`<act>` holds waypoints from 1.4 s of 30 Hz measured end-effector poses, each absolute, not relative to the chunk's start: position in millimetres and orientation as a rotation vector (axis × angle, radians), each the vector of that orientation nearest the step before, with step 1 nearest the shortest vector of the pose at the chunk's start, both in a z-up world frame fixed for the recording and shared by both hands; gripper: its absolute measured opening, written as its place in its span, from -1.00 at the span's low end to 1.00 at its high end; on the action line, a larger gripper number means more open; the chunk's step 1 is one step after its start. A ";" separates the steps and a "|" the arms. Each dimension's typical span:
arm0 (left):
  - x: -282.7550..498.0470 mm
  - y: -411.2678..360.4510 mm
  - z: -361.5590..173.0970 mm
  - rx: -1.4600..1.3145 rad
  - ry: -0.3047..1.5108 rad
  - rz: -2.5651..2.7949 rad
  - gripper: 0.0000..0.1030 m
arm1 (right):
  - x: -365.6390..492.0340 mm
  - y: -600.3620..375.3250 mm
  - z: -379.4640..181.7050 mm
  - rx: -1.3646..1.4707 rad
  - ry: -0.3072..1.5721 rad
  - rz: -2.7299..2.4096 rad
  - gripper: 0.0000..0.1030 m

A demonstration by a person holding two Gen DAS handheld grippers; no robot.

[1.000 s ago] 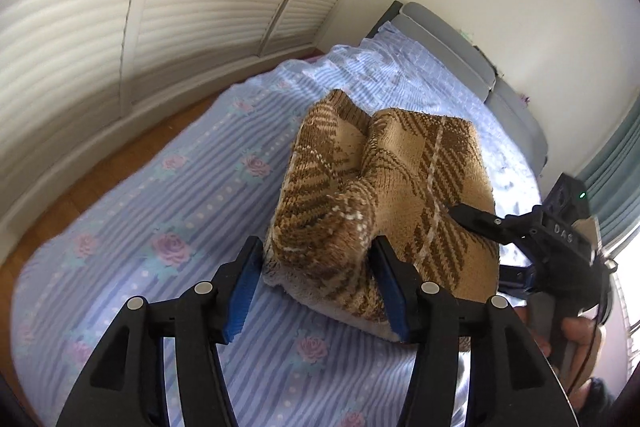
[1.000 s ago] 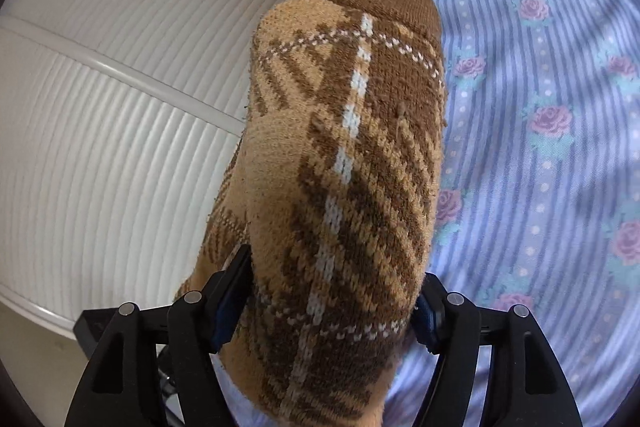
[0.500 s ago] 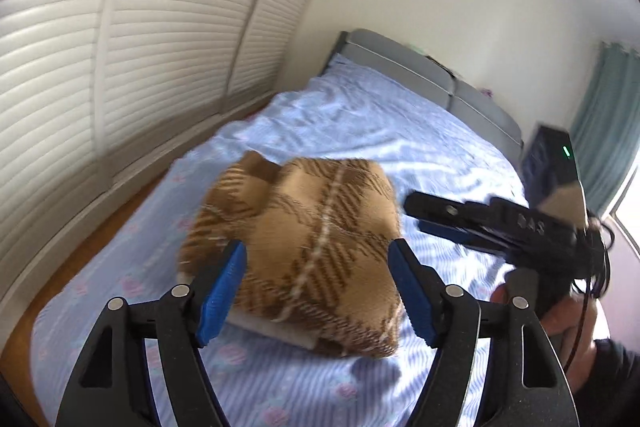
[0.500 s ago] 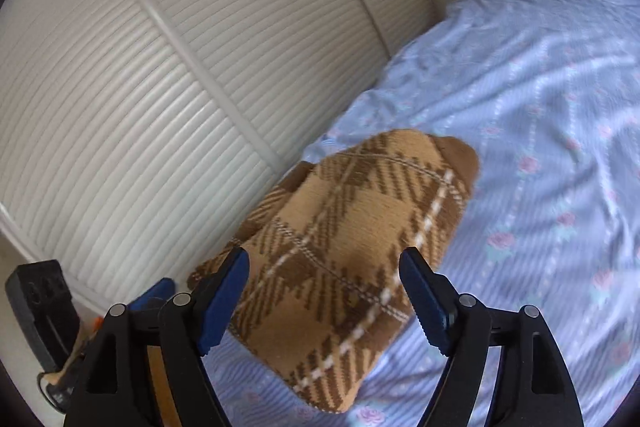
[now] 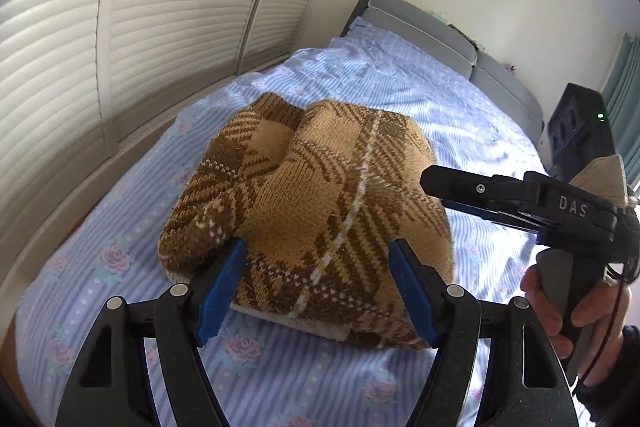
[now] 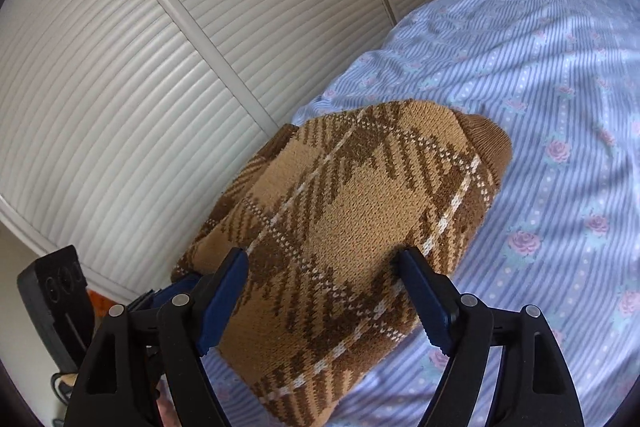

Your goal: Fold small clothes

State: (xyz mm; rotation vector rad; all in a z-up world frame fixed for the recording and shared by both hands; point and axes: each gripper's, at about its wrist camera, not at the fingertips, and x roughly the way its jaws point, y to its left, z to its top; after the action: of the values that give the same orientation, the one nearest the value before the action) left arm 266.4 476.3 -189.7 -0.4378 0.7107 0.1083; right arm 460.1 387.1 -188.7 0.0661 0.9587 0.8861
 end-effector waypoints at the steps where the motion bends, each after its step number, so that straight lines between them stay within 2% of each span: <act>1: 263.9 473.6 -185.2 -0.431 0.712 0.117 0.43 | 456.0 383.8 -184.8 0.066 0.942 0.879 0.54; 11: 206.2 414.7 -100.3 -0.352 0.691 0.165 0.50 | 372.3 295.7 -92.9 0.075 0.768 0.838 0.54; 16: 171.1 353.3 -48.6 -0.298 0.671 0.148 0.53 | 307.9 219.4 -44.8 0.045 0.667 0.782 0.54; 21: 138.1 279.1 -19.6 -0.257 0.652 0.103 0.57 | 248.9 130.7 -11.6 0.046 0.580 0.695 0.54; 34: 84.8 103.7 -1.3 -0.151 0.676 -0.070 0.57 | 117.3 -85.3 0.8 0.073 0.518 0.314 0.54; 42: 63.1 38.9 12.1 -0.034 0.638 -0.091 0.57 | 71.0 -158.5 7.1 0.080 0.501 0.093 0.54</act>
State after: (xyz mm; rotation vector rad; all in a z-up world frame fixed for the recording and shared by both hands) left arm 63.1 38.9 12.1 -0.0342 0.6381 -0.0912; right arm 71.0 -158.5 7.1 0.0799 0.5011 0.0930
